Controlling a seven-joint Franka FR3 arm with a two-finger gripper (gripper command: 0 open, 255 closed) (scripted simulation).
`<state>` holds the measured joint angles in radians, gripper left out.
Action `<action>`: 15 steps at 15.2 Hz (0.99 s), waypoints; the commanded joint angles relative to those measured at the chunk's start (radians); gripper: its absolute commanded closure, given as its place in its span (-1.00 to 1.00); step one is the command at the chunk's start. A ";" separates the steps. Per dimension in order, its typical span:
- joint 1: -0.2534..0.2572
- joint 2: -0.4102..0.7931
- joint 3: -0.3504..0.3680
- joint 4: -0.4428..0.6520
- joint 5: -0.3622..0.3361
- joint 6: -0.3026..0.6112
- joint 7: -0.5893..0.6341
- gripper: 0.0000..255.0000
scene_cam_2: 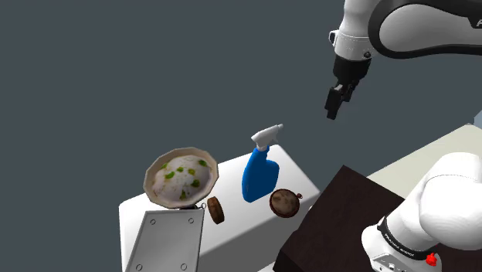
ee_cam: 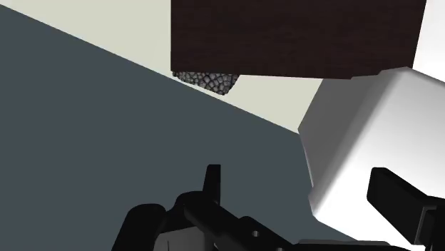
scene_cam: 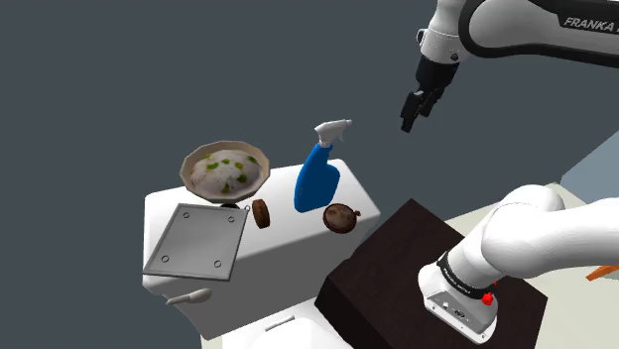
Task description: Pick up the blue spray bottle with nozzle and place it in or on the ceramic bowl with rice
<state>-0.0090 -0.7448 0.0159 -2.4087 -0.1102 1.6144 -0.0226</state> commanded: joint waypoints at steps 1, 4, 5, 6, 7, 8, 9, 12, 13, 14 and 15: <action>0.000 0.000 0.000 0.000 0.000 0.000 0.000 -1.00; 0.076 0.009 -0.027 -0.039 0.043 0.118 -0.126 -1.00; 0.102 0.012 -0.036 -0.051 0.059 0.155 -0.169 -1.00; 0.129 0.015 -0.046 -0.063 0.075 0.191 -0.212 -1.00; 0.157 0.018 -0.055 -0.074 0.092 0.227 -0.256 -1.00; 0.185 0.020 -0.064 -0.085 0.110 0.261 -0.301 -1.00; 0.214 0.022 -0.074 -0.096 0.128 0.294 -0.346 -1.00; 0.304 0.026 -0.103 -0.126 0.187 0.384 -0.486 -1.00; 0.336 0.026 -0.114 -0.135 0.207 0.412 -0.534 -1.00; 0.369 0.026 -0.124 -0.144 0.228 0.438 -0.582 -1.00; 0.402 0.025 -0.135 -0.154 0.249 0.462 -0.631 -1.00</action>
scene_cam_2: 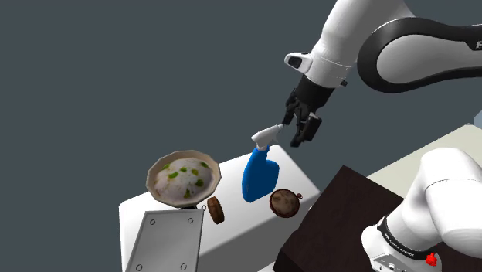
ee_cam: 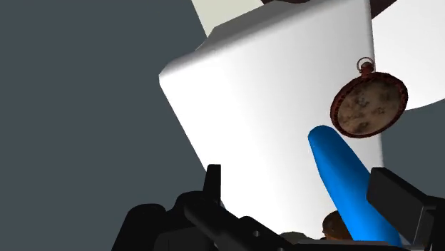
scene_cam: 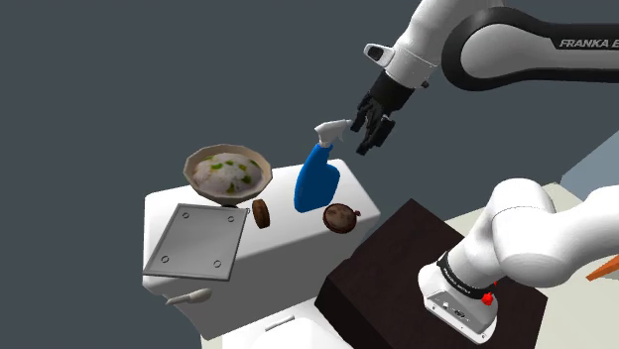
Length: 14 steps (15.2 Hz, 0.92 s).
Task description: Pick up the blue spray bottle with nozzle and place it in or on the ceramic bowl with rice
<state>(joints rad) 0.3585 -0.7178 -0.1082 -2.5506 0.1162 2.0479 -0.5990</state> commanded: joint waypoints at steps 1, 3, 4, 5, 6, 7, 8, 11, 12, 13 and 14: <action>0.068 -0.004 -0.022 -0.021 0.044 0.052 -0.104 -1.00; 0.137 -0.011 -0.045 -0.039 0.086 0.094 -0.204 -1.00; 0.172 -0.015 -0.057 -0.048 0.107 0.113 -0.255 -1.00; 0.208 -0.021 -0.069 -0.057 0.128 0.130 -0.305 -1.00; 0.237 -0.026 -0.079 -0.064 0.144 0.142 -0.345 -1.00; 0.240 -0.018 -0.078 -0.072 0.147 0.158 -0.346 -1.00; 0.244 -0.011 -0.077 -0.079 0.151 0.173 -0.348 -1.00; 0.256 0.015 -0.074 -0.100 0.164 0.221 -0.355 -1.00; 0.260 0.024 -0.073 -0.106 0.169 0.237 -0.357 -1.00; 0.264 0.034 -0.072 -0.112 0.173 0.253 -0.359 -1.00; 0.267 0.040 -0.072 -0.115 0.176 0.262 -0.361 -1.00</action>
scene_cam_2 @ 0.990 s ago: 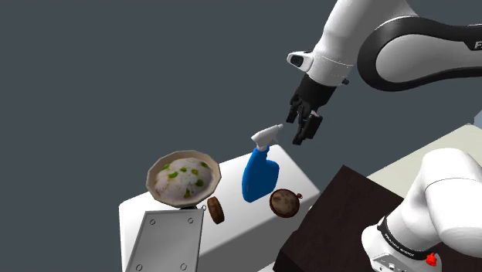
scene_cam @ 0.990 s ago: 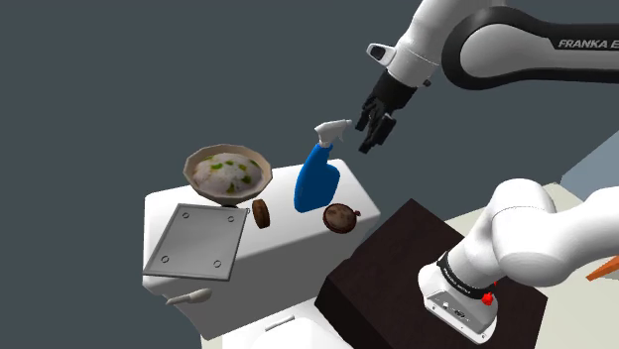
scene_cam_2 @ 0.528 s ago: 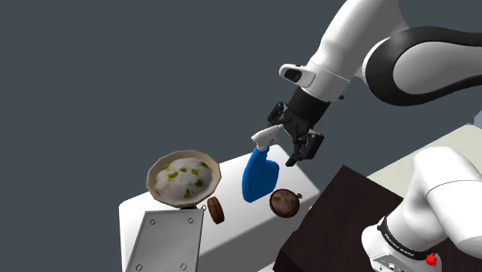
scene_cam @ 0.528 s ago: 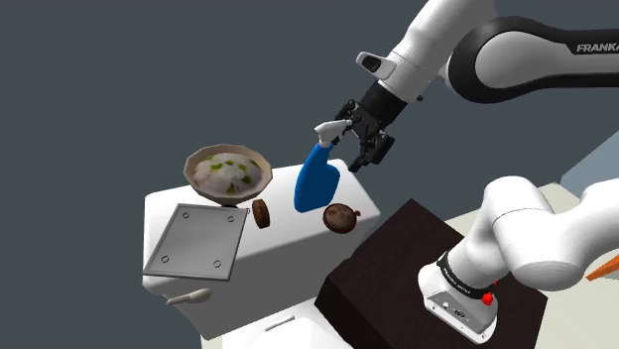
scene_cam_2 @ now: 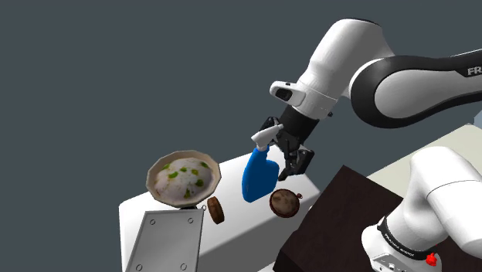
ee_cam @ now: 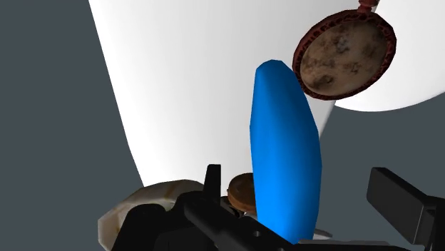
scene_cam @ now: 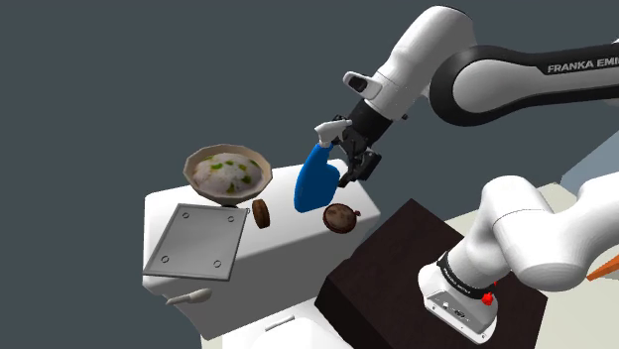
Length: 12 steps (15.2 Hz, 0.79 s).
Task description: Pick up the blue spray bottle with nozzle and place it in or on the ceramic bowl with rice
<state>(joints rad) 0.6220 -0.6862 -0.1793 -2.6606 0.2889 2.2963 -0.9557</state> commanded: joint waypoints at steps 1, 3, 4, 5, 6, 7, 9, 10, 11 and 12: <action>0.003 0.008 -0.001 -0.005 0.004 0.014 -0.004 -1.00; 0.003 0.008 -0.001 -0.005 0.004 0.014 -0.004 -1.00; 0.003 0.008 -0.001 -0.005 0.004 0.014 -0.004 -1.00; 0.003 0.008 -0.001 -0.005 0.004 0.014 -0.004 -1.00; 0.003 0.008 -0.001 -0.005 0.004 0.014 -0.004 -1.00; 0.003 0.008 -0.001 -0.005 0.004 0.014 -0.004 -1.00; 0.003 0.008 -0.001 -0.005 0.004 0.014 -0.004 1.00; 0.003 0.008 -0.001 -0.005 0.004 0.014 -0.004 1.00; 0.003 0.008 -0.001 -0.005 0.004 0.014 -0.004 1.00; 0.003 0.008 -0.001 -0.005 0.004 0.014 -0.004 1.00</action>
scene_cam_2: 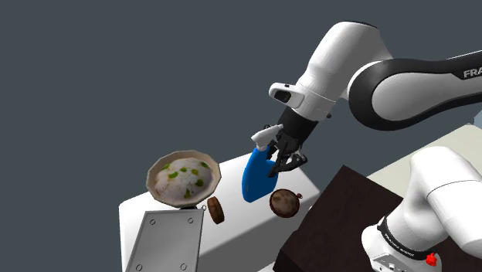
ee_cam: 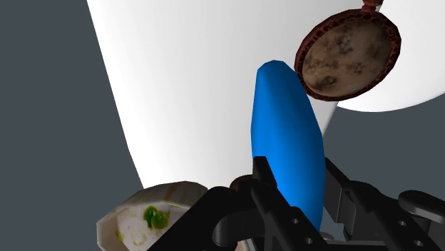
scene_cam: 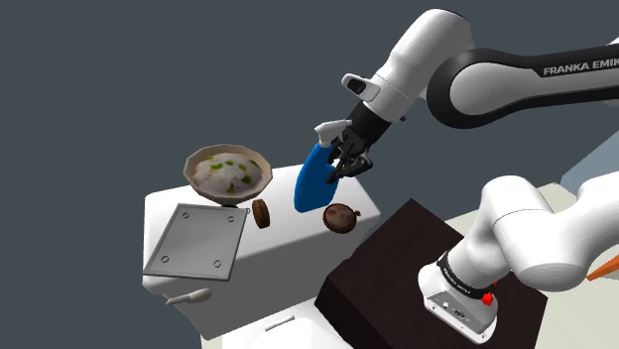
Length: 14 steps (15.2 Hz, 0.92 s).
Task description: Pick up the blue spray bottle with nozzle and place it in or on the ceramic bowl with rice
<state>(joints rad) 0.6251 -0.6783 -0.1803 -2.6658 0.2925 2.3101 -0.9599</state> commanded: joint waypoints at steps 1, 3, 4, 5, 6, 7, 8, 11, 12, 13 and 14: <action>0.000 0.000 0.000 0.000 0.000 0.000 0.000 1.00; 0.000 0.000 0.000 0.000 0.000 0.000 0.000 1.00; 0.000 0.000 0.000 0.000 0.000 0.000 0.000 1.00; 0.000 0.000 0.000 0.000 0.000 0.000 0.000 1.00; -0.002 -0.004 0.002 0.010 -0.003 -0.014 0.005 1.00; -0.004 -0.008 0.004 0.021 -0.006 -0.028 0.011 1.00; -0.005 -0.011 0.005 0.032 -0.009 -0.042 0.016 1.00; -0.009 -0.019 0.010 0.066 -0.016 -0.083 0.031 1.00; -0.010 -0.022 0.011 0.078 -0.019 -0.097 0.035 1.00; -0.011 -0.024 0.012 0.090 -0.021 -0.110 0.040 1.00; -0.012 -0.025 0.013 0.102 -0.023 -0.123 0.045 1.00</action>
<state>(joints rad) 0.6156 -0.6956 -0.1680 -2.5737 0.2732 2.2043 -0.9203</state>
